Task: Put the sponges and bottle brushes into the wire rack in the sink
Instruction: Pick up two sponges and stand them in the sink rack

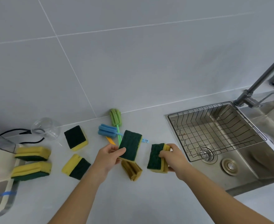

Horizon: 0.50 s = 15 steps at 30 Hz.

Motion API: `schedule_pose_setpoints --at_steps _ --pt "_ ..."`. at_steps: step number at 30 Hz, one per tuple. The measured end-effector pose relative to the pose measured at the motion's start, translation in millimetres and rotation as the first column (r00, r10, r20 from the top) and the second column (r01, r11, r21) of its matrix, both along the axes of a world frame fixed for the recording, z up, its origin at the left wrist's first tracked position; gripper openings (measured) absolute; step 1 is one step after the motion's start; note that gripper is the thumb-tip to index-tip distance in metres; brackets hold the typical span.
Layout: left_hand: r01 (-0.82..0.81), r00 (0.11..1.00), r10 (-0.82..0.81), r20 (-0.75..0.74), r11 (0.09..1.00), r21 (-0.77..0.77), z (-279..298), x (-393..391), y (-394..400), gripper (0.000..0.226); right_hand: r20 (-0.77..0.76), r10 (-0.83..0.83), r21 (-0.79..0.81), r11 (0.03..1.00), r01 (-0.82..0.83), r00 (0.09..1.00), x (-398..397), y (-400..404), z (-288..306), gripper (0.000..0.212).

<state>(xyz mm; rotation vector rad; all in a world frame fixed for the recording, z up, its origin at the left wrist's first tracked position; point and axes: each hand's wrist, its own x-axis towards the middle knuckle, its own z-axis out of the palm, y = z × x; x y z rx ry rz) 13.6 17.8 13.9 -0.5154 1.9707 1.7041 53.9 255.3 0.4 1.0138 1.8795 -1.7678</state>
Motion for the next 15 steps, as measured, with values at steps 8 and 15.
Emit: schedule_pose_setpoints --at_steps 8,15 --pt "-0.073 0.996 0.079 -0.029 0.985 0.158 24.9 55.0 0.4 0.012 -0.098 -0.175 -0.182 0.971 0.155 0.98 42.7 18.3 25.6 0.033" --pt "-0.075 0.996 0.084 -0.027 0.965 0.25 28.1 78.8 16.7 0.026 -0.178 -0.296 -0.312 0.922 0.231 0.939 75.9 36.1 35.5 0.026"
